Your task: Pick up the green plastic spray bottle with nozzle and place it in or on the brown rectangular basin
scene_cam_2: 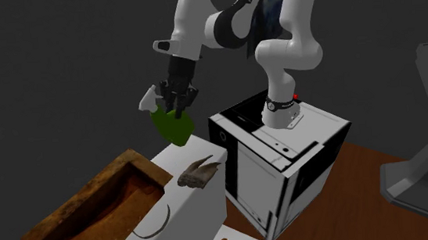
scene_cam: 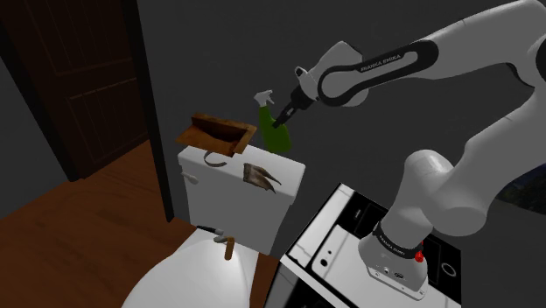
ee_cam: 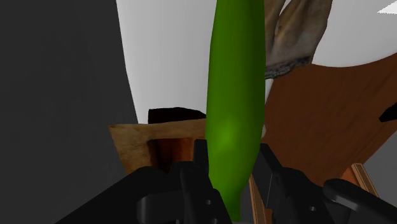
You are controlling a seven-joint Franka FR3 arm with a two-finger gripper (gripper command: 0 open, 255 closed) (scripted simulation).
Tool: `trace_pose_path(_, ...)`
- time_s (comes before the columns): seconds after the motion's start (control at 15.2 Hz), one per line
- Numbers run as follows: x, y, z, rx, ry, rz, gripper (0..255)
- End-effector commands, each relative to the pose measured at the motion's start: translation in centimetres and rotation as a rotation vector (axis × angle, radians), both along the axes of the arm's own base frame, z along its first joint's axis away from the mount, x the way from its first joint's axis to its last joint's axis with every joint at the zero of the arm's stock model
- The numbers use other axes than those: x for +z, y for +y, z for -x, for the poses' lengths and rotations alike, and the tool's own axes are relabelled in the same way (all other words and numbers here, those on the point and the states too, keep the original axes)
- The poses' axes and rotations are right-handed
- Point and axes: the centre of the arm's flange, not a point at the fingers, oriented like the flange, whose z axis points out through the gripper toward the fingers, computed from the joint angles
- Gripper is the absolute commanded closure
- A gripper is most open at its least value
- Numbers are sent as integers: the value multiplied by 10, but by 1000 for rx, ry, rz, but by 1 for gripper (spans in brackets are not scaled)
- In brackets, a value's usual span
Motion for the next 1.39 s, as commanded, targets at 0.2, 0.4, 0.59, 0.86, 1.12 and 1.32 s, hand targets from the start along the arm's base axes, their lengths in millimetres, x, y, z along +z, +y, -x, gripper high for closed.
trace_pose_path(0.2, 28, 0, 0, 0, 0, 0, 255)
trace_pose_path(0.4, 43, 0, 0, 0, 0, 0, 255)
trace_pose_path(0.59, 59, 0, 0, 0, 0, 0, 255)
trace_pose_path(0.86, 61, 6, -39, 0, 0, 0, 255)
trace_pose_path(1.12, 62, 14, -91, 0, 0, 0, 255)
trace_pose_path(1.32, 62, 20, -130, 0, 0, 0, 255)
